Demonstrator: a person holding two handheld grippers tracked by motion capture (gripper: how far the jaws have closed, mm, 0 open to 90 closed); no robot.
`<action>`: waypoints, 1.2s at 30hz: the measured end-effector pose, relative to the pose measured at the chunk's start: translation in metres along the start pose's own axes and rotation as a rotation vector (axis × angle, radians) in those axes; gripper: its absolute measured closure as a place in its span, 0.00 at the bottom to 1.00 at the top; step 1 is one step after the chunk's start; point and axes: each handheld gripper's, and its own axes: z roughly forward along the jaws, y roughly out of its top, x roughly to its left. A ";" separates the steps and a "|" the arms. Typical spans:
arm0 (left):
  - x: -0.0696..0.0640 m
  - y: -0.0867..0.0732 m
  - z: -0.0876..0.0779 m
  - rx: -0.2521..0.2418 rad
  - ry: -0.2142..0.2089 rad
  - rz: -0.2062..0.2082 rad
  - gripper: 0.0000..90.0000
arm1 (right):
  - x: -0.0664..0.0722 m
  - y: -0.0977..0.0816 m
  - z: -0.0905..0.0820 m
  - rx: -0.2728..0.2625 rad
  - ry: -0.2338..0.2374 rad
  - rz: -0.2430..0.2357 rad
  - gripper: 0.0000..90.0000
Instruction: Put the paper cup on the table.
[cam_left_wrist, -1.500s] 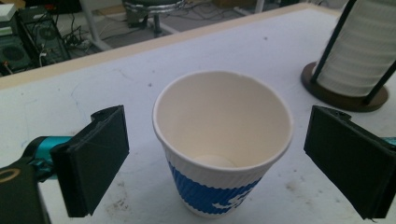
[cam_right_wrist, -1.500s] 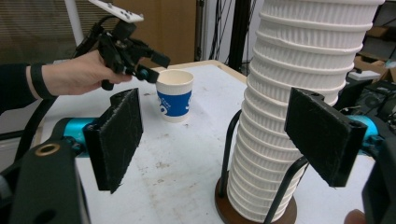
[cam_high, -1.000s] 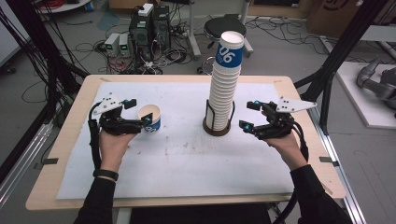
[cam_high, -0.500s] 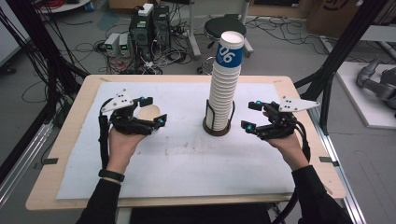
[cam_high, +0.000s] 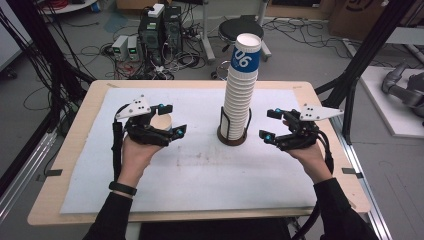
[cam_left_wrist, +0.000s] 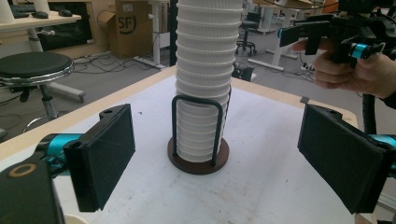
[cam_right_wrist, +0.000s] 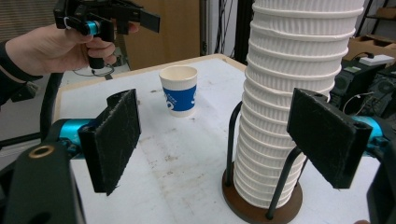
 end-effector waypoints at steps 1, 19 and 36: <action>0.000 0.000 0.000 0.002 0.000 0.000 0.12 | 0.000 0.000 0.000 0.000 -0.001 -0.001 0.20; -0.002 0.001 0.003 0.022 0.002 0.010 0.12 | 0.000 0.000 -0.001 0.002 -0.012 -0.002 0.20; -0.004 0.003 0.004 0.028 -0.005 0.021 0.12 | 0.001 0.000 -0.002 0.003 -0.019 -0.003 0.20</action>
